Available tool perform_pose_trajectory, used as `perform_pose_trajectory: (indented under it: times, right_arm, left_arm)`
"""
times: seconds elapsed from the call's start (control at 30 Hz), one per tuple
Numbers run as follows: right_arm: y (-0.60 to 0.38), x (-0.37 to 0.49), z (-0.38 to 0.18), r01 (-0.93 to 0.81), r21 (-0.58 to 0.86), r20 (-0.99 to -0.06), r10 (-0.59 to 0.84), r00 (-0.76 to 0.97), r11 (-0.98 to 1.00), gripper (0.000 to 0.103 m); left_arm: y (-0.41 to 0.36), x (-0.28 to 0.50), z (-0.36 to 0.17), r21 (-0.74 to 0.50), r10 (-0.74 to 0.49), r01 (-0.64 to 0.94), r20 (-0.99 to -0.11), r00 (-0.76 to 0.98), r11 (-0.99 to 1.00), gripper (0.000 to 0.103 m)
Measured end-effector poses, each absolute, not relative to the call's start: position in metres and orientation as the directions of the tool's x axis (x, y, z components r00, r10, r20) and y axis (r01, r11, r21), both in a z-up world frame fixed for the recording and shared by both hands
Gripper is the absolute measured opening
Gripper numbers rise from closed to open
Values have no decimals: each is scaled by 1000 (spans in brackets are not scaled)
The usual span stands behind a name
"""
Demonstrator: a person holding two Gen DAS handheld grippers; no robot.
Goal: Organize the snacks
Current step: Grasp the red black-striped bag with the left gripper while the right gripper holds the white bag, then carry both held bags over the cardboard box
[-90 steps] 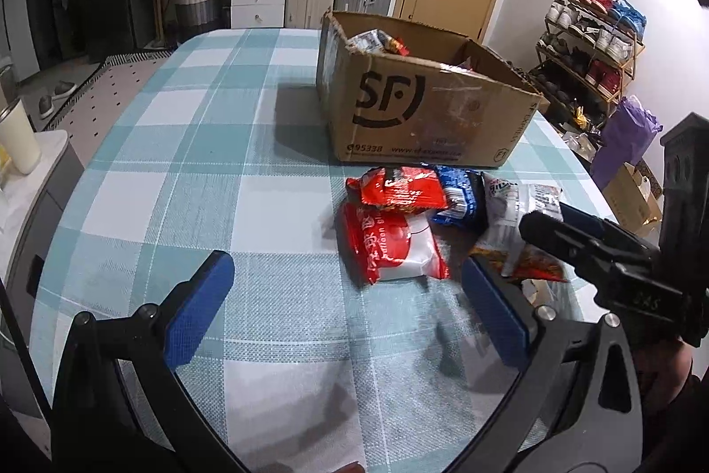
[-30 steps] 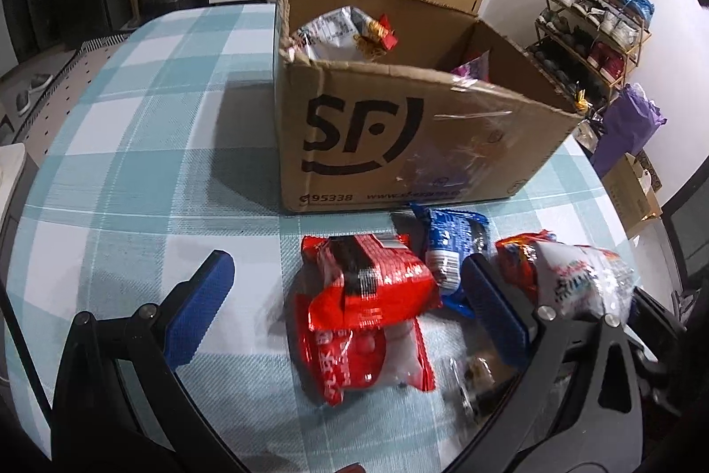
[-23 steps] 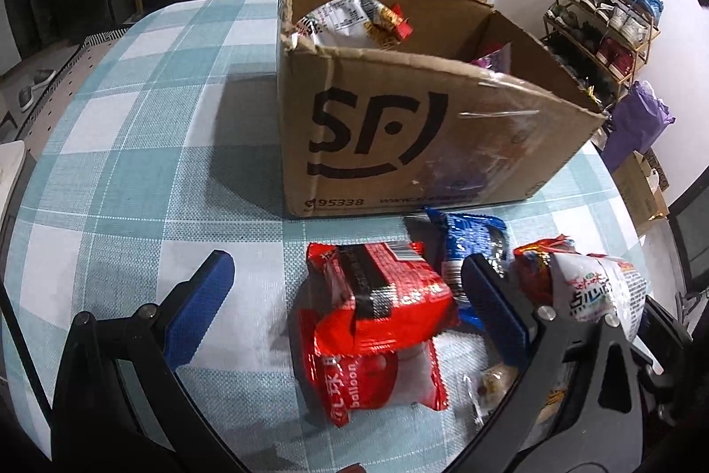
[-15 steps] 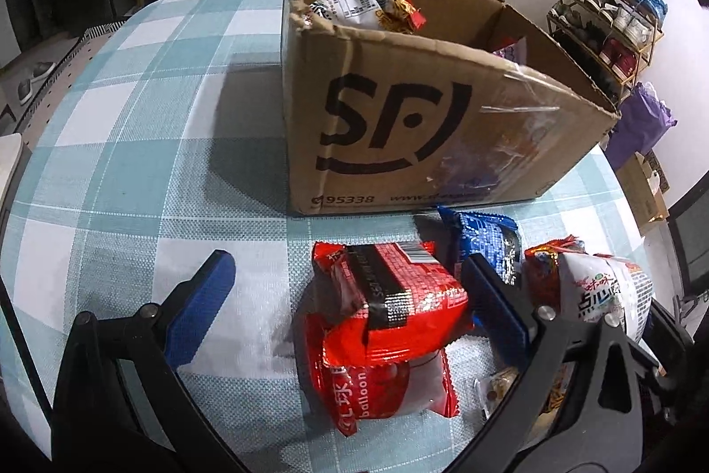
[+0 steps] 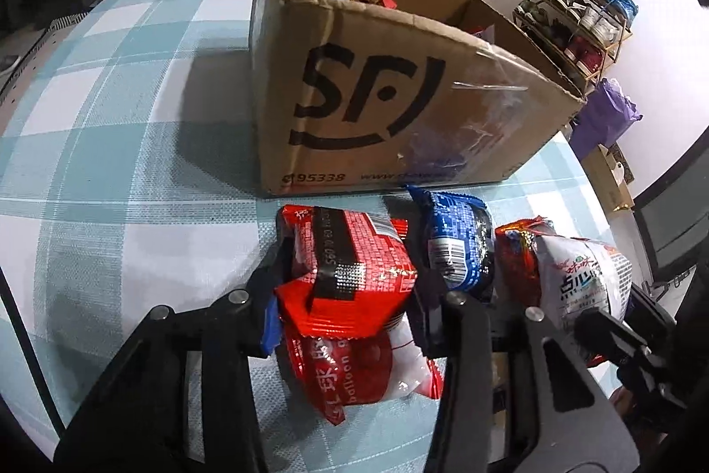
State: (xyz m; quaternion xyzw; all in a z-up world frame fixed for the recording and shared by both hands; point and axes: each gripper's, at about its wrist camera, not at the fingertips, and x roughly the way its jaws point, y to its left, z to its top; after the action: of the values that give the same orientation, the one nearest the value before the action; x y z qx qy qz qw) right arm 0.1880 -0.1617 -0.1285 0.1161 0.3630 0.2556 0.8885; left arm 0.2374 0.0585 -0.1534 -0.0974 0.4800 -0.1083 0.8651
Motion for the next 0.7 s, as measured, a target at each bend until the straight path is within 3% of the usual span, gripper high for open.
perform_pose_trajectory:
  times: [0.7]
  right_arm:
    - [-150, 168, -100, -408, 364, -553, 546, 629, 838, 48]
  left_arm:
    - [55, 174, -95, -240, -262, 120, -752, 604, 963, 41]
